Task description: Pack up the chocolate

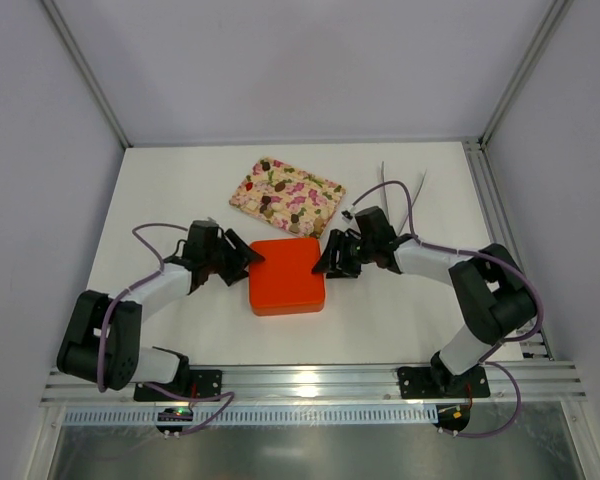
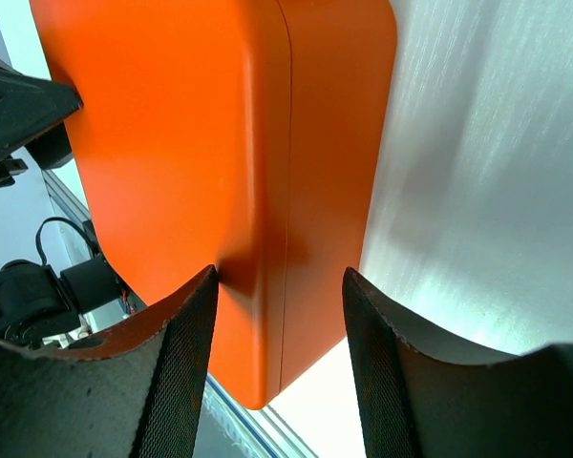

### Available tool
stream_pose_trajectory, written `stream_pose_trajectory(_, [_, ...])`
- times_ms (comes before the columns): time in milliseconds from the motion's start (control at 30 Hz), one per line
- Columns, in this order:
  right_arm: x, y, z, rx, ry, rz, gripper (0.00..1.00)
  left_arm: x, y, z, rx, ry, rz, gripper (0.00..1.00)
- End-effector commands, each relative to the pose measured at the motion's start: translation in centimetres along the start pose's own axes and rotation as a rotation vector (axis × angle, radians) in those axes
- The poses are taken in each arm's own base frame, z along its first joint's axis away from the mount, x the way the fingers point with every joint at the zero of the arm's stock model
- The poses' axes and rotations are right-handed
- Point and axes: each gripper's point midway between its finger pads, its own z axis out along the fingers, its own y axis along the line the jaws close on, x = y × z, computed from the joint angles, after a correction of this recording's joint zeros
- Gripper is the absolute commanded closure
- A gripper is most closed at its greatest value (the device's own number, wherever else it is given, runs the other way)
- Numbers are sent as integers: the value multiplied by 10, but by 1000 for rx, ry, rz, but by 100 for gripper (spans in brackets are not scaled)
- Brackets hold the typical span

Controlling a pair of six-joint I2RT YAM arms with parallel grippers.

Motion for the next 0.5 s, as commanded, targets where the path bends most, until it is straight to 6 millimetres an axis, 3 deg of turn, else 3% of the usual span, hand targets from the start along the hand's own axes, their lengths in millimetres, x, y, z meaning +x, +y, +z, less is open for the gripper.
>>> stream_pose_trajectory(0, [18,-35,4,129,64,20,45,10,53,15,-177,14,-49,42])
stream_pose_trajectory(67, [18,-34,5,126,66,17,45,13,56,18,-179,28,-58,48])
stream_pose_trajectory(233, [20,-34,4,116,63,14,45,23,68,24,-193,50,-67,71])
stream_pose_trajectory(467, [26,-39,1,118,54,12,45,29,71,20,-192,55,-54,72])
